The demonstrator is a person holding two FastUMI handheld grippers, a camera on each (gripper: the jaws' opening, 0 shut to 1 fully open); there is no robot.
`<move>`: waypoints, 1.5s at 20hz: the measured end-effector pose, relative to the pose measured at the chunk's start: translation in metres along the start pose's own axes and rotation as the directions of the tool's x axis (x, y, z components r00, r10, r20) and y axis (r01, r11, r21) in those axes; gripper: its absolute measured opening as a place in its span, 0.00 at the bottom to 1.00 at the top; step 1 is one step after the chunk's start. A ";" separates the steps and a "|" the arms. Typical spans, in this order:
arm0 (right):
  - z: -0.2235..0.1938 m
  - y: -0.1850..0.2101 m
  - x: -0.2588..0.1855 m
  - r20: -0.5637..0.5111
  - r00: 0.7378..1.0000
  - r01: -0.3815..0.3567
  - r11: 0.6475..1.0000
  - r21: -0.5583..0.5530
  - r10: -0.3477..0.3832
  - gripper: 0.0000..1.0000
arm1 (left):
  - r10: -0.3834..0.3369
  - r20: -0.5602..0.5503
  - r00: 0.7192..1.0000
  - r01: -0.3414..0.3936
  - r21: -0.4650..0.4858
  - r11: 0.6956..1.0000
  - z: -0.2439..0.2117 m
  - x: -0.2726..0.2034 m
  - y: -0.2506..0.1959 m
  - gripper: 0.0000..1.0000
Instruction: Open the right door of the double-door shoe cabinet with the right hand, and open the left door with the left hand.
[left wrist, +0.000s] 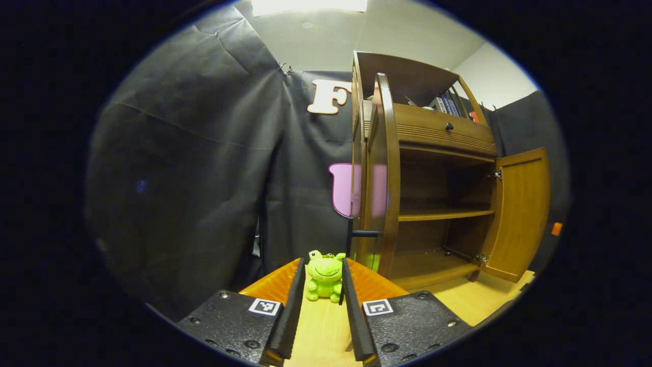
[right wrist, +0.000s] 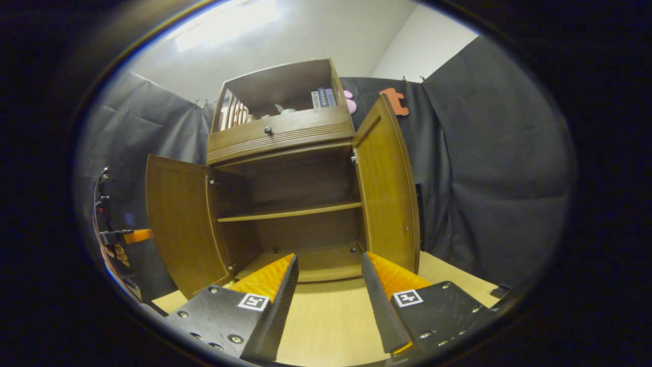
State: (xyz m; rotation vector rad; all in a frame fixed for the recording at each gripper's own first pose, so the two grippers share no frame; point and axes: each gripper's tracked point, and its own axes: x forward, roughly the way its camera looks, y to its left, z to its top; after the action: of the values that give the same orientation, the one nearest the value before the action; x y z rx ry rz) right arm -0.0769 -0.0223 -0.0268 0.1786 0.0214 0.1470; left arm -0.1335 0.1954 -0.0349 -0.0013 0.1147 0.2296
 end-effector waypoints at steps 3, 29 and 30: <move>-0.005 -0.002 0.002 -0.011 1.000 -0.017 1.000 -0.018 0.017 0.74 | -0.012 -0.013 1.000 0.012 -0.008 1.000 -0.001 -0.010 -0.017 0.56; 0.010 -0.017 0.046 -0.009 0.998 -0.061 0.998 -0.015 0.061 0.74 | -0.114 0.041 0.993 0.112 0.051 0.992 0.023 0.006 -0.214 0.94; 0.013 -0.012 0.047 -0.009 0.997 -0.073 0.997 -0.030 0.073 0.74 | -0.118 0.037 0.992 0.116 0.050 0.992 0.022 0.009 -0.221 0.96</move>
State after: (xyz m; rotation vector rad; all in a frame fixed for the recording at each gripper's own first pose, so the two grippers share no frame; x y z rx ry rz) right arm -0.0280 -0.0297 -0.0171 0.1483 0.0202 0.2204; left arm -0.0721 -0.0170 -0.0171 0.0441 0.0800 0.1094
